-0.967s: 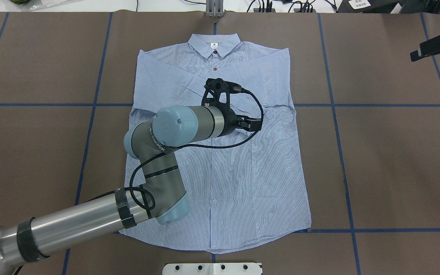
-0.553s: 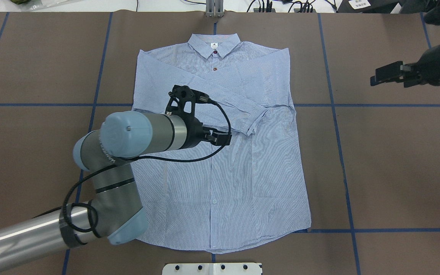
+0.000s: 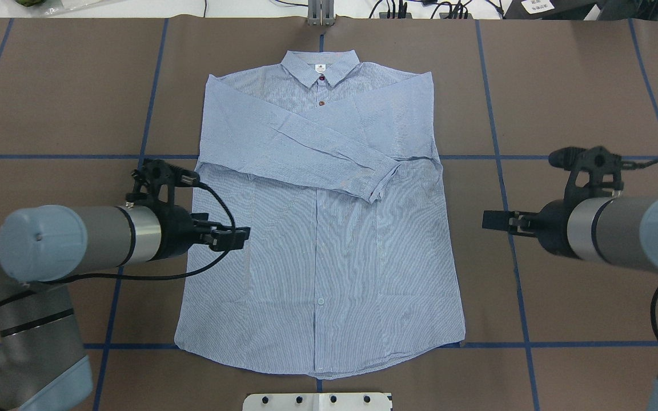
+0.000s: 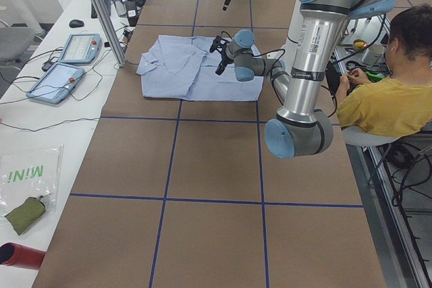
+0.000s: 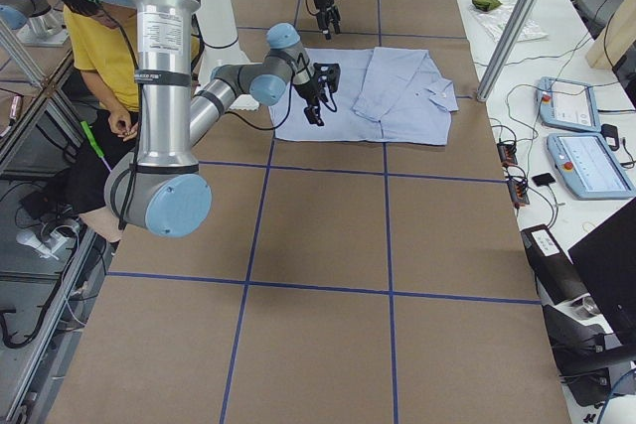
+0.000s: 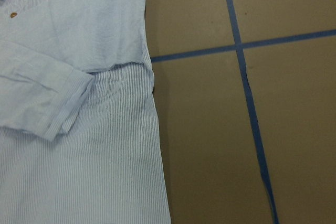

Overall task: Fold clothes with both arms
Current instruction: 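Move both grippers to the shirt hem corners nearest the robot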

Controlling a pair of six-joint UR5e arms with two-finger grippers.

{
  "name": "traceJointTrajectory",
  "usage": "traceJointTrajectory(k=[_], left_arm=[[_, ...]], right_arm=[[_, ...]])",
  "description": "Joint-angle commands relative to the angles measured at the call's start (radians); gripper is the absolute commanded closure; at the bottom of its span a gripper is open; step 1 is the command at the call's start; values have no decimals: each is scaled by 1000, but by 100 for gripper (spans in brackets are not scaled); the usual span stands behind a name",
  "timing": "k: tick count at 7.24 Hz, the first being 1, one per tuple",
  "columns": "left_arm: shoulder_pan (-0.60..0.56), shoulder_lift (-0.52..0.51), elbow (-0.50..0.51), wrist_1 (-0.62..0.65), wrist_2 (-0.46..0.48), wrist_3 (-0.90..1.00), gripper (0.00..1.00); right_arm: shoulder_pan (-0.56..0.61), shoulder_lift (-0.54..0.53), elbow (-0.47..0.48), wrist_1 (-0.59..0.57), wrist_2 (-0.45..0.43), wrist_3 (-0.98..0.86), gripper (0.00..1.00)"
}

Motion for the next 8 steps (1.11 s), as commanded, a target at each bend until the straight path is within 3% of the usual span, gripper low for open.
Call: traceJointTrajectory(k=[1, 3, 4, 6, 7, 8], left_arm=[[99, 138, -28, -23, 108, -101, 0], [178, 147, -35, 71, 107, -254, 1], [183, 150, -45, 118, 102, -266, 9], [219, 152, -94, 242, 100, -336, 38], [232, 152, -110, 277, 100, -339, 47], [252, 152, -105, 279, 102, -339, 48]], right_arm=[[-189, -68, 36, -2, -152, 127, 0], [-204, -70, 36, -2, -164, 132, 0], [-204, -70, 36, 0, -164, 131, 0], [-204, -68, 36, 0, -171, 131, 0], [-205, -68, 36, 0, -174, 131, 0], [-207, -68, 36, -2, -174, 131, 0]])
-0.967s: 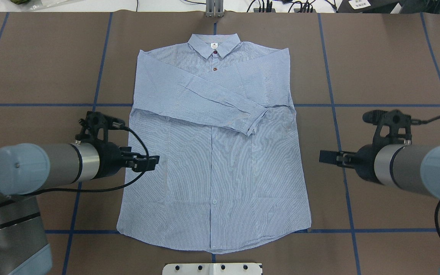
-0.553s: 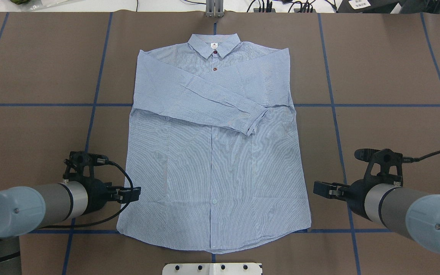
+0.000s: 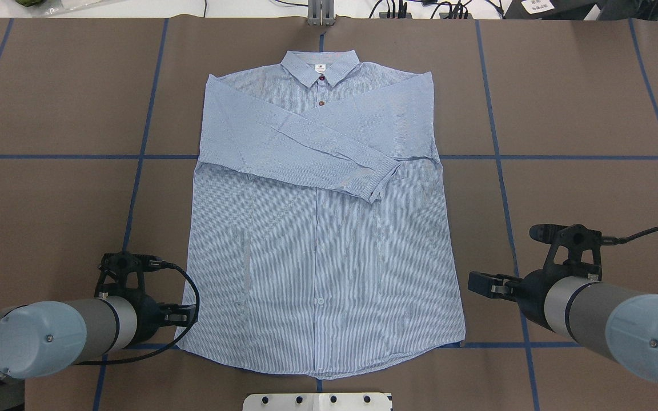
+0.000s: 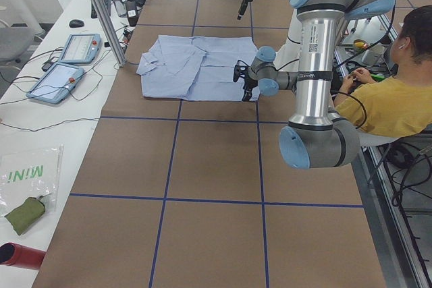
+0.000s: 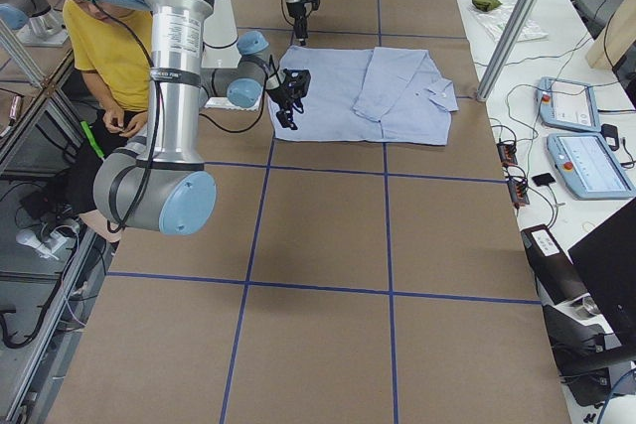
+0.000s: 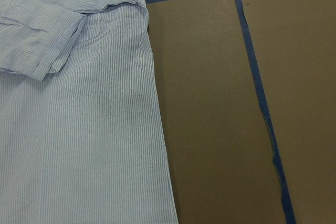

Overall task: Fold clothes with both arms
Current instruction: 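Move both grippers to the shirt hem corners nearest the robot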

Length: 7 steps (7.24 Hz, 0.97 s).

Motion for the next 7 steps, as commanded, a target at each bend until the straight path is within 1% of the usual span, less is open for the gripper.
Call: traceJointTrajectory(k=[1, 5, 7], left_arm=[[39, -1, -2, 26, 1, -9, 51], [48, -6, 15, 26, 0, -7, 52], [53, -8, 19, 26, -2, -6, 58]], right_arm=[[-3, 0, 0, 0, -7, 0, 0], [-9, 0, -3, -1, -8, 0, 0], [-11, 0, -3, -1, -10, 1, 0]])
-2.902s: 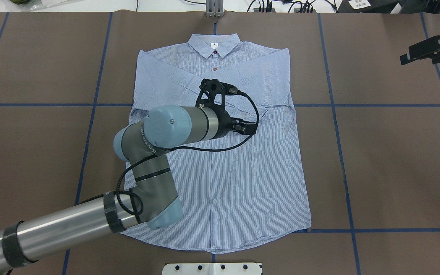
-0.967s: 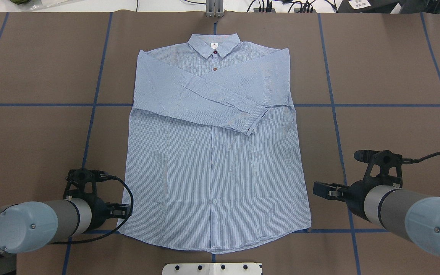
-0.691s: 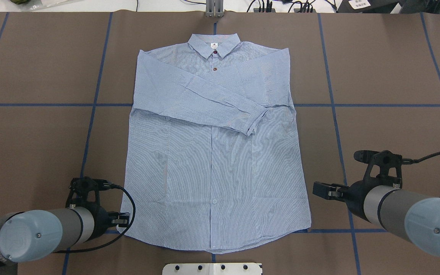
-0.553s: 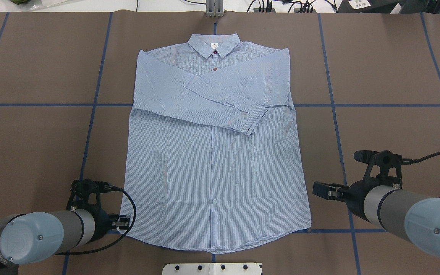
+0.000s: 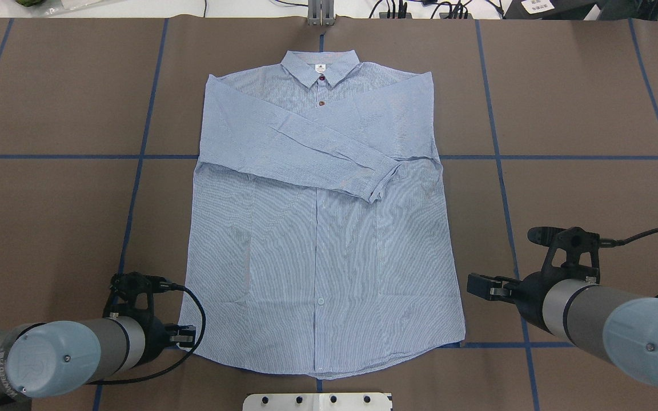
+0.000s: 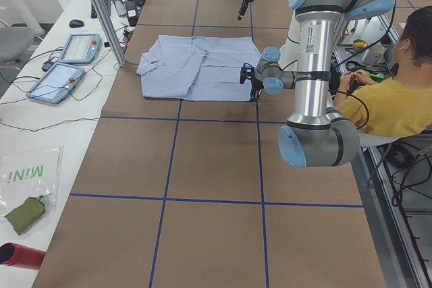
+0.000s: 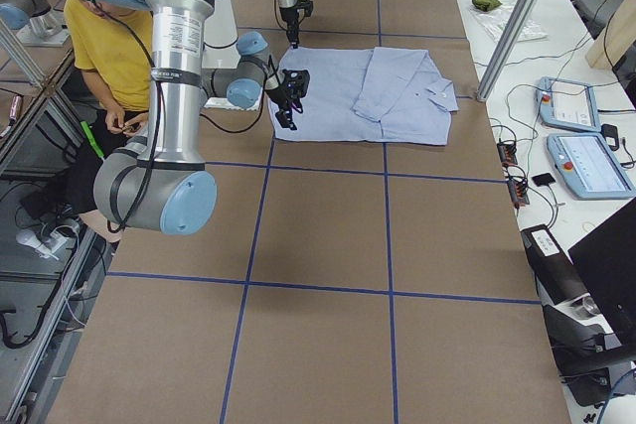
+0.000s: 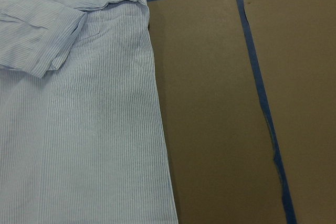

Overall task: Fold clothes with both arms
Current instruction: 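Move both grippers to the shirt hem corners nearest the robot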

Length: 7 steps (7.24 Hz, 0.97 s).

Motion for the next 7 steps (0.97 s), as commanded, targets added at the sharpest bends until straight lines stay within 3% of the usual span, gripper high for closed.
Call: traceJointTrajectory(k=[1, 3, 4, 6, 7], left_arm=[[6, -1, 13, 0, -1, 2, 59], [6, -1, 11, 0, -1, 1, 62], [15, -1, 10, 0, -2, -1, 69], [33, 1, 10, 0, -1, -1, 100], [36, 1, 7, 0, -1, 1, 100]], right_arm=[[-1, 0, 0, 1, -1, -1, 0], [-1, 2, 0, -1, -1, 1, 0], [-1, 2, 0, -1, -1, 1, 0], [-4, 0, 0, -1, -1, -1, 0], [-9, 0, 0, -1, -1, 1, 0]])
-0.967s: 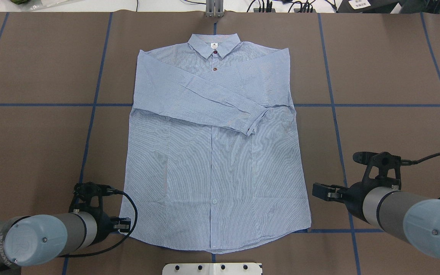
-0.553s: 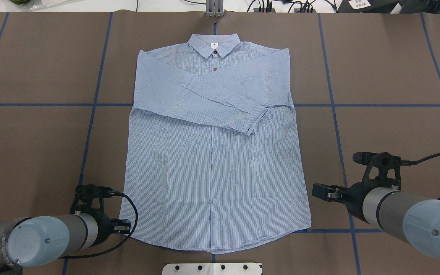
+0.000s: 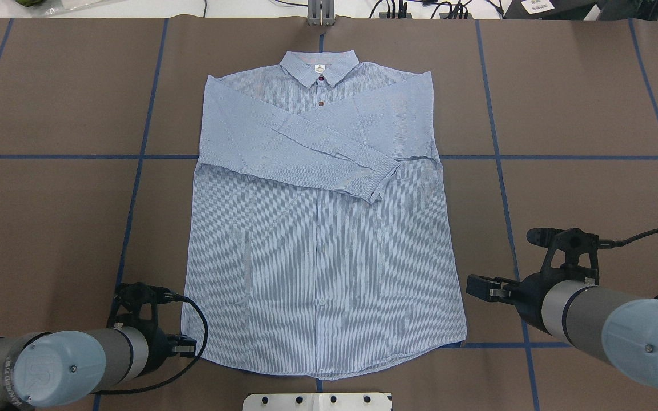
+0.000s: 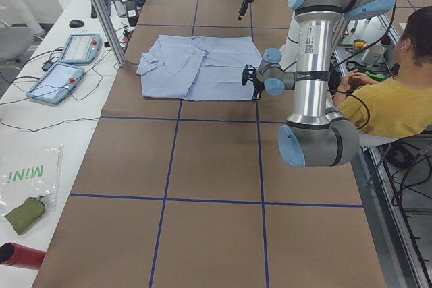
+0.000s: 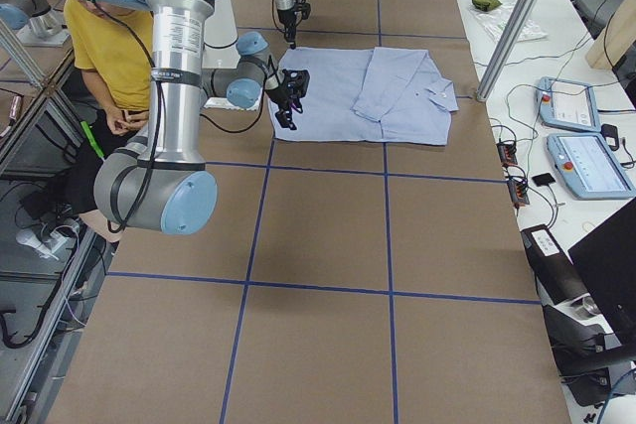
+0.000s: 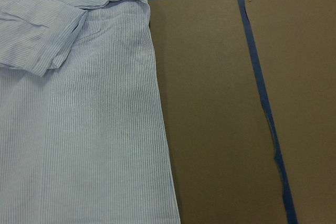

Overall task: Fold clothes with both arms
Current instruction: 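Move both grippers to the shirt hem corners nearest the robot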

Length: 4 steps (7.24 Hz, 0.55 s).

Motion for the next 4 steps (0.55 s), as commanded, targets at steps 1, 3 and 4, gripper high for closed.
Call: traceJointTrajectory(k=[1, 3, 4], left_arm=[[5, 1, -13, 0, 0, 1, 100], [5, -18, -30, -2, -1, 1, 100], [5, -39, -27, -3, 0, 0, 100]], right_arm=[[-8, -2, 0, 0, 1, 1, 0], [-27, -5, -2, 3, 0, 19, 0], [-69, -5, -3, 3, -49, 86, 0]])
